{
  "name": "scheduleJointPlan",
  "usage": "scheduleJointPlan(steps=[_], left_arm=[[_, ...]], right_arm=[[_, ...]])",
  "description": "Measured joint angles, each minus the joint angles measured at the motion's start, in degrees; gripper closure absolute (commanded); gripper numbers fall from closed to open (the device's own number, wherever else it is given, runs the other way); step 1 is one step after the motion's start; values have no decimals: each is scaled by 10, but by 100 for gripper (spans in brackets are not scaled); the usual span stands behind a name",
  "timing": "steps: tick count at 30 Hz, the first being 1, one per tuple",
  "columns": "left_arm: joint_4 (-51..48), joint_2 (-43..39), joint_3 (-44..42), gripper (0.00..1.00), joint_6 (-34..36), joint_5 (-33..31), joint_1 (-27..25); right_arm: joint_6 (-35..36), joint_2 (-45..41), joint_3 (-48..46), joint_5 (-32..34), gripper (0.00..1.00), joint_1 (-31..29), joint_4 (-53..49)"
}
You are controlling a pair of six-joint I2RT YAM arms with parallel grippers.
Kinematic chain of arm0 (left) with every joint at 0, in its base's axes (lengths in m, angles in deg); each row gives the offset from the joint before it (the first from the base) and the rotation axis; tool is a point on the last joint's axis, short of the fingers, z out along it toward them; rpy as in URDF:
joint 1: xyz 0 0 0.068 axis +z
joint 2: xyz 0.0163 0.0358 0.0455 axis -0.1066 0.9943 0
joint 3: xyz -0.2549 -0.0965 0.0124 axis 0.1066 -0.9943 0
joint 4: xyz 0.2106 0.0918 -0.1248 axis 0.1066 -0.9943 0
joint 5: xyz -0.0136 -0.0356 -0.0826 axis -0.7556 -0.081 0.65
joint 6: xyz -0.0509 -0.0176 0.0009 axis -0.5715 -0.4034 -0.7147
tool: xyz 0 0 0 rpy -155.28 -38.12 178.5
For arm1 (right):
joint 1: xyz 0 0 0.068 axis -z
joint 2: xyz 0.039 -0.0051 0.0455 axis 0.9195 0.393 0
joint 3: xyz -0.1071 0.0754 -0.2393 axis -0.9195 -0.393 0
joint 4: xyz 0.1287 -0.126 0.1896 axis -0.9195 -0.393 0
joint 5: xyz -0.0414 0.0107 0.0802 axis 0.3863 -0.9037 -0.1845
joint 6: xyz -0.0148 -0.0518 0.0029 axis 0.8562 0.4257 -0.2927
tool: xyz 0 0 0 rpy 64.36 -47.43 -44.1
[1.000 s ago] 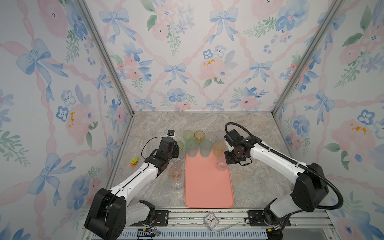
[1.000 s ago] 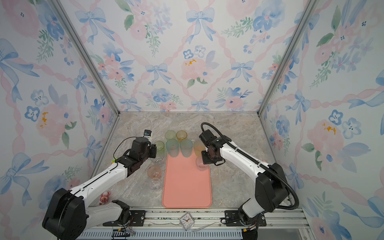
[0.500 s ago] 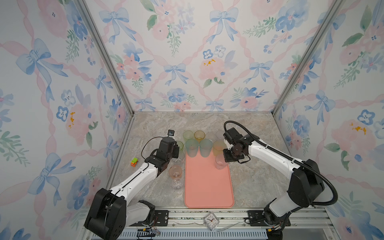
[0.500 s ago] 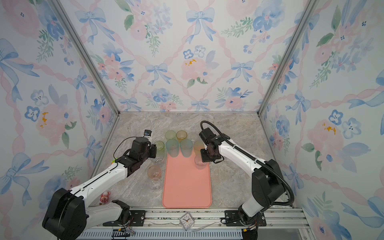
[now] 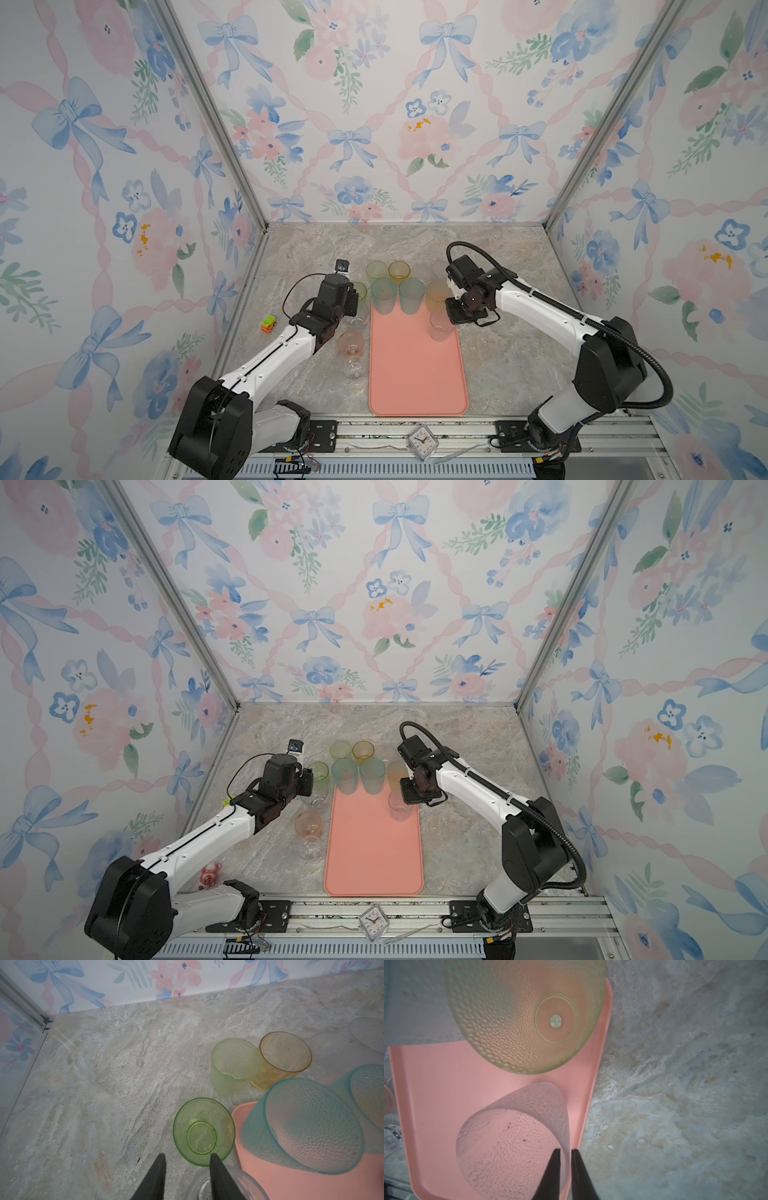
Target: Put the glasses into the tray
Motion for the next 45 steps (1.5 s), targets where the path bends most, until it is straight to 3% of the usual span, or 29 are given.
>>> scheduleJointPlan(steps=[4,8,16,21,26,34,45], left_arm=[[-1,0,0,64,0,-1,0],[-12,0,0,65,0,-7,0],[-61,0,37,71,-9,-13,11],[-97,13,65,75,-25,26,47],[-136,49,89,74,-35,72,79],[-176,73,105,70,-40,126,81],[-200,54,103,71,-48,146,81]], right_arm=[[4,0,0,-2,60,0,0],[8,-6,6,-3,52,0,-1],[16,-90,50,5,49,12,-2],[20,-134,59,9,49,29,0],[28,-137,59,10,49,30,0],[28,-147,50,8,48,32,1],[33,-148,42,-3,48,33,12]])
